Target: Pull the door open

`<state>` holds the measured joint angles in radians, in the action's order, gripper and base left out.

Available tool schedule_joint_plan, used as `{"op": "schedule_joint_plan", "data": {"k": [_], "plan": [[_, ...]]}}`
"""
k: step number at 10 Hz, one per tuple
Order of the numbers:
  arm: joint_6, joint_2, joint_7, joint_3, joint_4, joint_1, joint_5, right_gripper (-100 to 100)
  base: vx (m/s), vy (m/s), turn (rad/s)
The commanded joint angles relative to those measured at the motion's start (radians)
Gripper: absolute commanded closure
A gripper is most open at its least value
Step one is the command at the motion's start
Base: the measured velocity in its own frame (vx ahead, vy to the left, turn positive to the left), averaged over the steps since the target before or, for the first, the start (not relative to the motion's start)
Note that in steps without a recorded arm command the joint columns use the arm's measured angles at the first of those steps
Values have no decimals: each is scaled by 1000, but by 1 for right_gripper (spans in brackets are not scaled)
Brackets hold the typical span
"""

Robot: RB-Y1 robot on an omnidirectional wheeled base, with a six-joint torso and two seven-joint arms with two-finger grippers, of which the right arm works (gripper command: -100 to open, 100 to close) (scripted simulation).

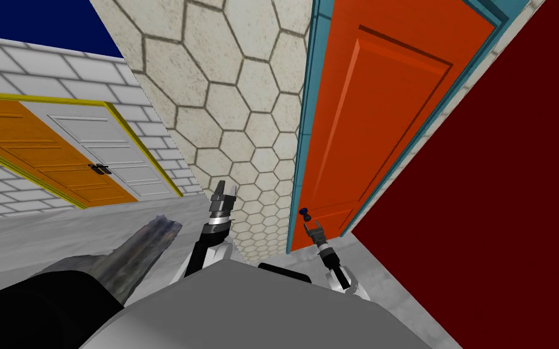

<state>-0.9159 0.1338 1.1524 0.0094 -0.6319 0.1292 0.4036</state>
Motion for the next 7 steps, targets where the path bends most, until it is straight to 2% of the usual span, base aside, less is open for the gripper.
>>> {"op": "schedule_joint_plan", "data": {"k": [1, 2, 3, 4, 7], "plan": [[11, -20, 18, -1, 7, 10, 1, -100, 185, -1, 55], [17, -31, 26, -1, 9, 14, 1, -100, 171, -24, 100], [12, -27, 23, -1, 9, 10, 1, -100, 47, -25, 51], [12, -27, 23, -1, 9, 10, 1, 100, -35, -5, -12], [12, -27, 23, -1, 9, 10, 1, 100, -11, 4, -8]]}}
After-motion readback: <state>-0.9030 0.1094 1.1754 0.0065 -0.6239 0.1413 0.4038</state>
